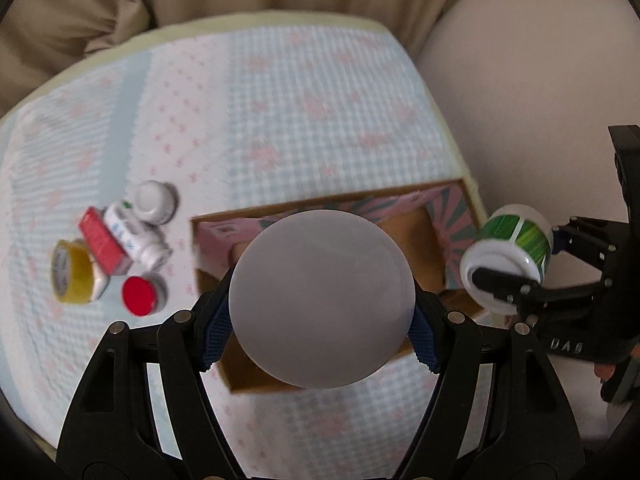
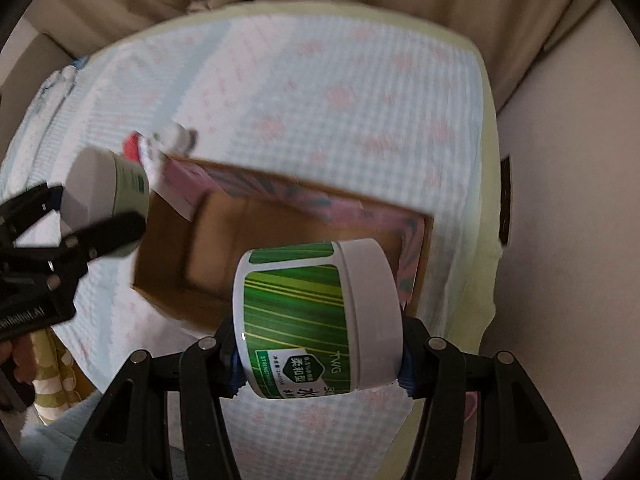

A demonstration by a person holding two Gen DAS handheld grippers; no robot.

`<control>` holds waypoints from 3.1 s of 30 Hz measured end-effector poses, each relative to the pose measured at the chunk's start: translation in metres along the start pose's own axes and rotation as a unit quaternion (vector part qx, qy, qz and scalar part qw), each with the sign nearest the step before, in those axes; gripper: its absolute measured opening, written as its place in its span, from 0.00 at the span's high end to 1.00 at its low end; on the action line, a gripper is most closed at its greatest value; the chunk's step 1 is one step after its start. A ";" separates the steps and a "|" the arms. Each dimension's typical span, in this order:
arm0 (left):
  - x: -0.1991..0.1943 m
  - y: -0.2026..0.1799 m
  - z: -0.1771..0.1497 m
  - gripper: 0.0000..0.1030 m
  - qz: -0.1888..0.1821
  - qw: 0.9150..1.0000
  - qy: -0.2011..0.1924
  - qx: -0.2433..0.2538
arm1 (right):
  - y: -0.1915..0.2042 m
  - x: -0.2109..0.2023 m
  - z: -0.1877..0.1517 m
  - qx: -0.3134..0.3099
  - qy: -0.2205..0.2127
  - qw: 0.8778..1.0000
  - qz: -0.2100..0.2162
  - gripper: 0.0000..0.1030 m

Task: Organize rigid objects
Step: 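Carry the white lid and green jar over the cardboard box with both tools, then open both tools to drop the lid and jar into the box, then move both tools back toward the remaining items on the bed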

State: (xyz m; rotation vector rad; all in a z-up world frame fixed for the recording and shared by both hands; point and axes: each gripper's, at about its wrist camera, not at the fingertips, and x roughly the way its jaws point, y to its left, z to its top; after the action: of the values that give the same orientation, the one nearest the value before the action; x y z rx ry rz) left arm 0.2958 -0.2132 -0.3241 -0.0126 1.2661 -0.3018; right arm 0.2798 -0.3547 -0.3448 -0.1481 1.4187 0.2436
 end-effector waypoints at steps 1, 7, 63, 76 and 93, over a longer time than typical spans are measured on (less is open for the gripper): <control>0.013 -0.003 0.002 0.32 0.002 1.000 0.012 0.006 | -0.003 0.008 -0.002 0.002 0.006 1.000 0.001 0.48; 0.084 -0.001 0.010 0.32 0.015 0.997 0.073 0.023 | -0.008 0.061 -0.013 -0.010 0.033 0.999 -0.004 0.48; -0.054 0.013 -0.026 0.00 0.050 0.991 -0.028 0.119 | 0.050 -0.027 -0.059 -0.124 -0.048 0.988 -0.083 0.00; -0.169 0.142 -0.101 0.00 0.070 0.991 -0.095 0.070 | 0.144 -0.132 -0.057 -0.036 -0.145 0.987 -0.057 0.00; -0.187 0.362 -0.162 0.00 0.037 0.993 -0.108 0.013 | 0.319 -0.113 -0.025 0.059 -0.221 0.972 -0.049 0.00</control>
State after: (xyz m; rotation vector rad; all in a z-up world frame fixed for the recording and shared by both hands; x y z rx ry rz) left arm 0.1722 0.2027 -0.2614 0.0237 1.0450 -0.2473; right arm 0.1594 -0.0615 -0.2228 -0.0596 0.9756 0.1006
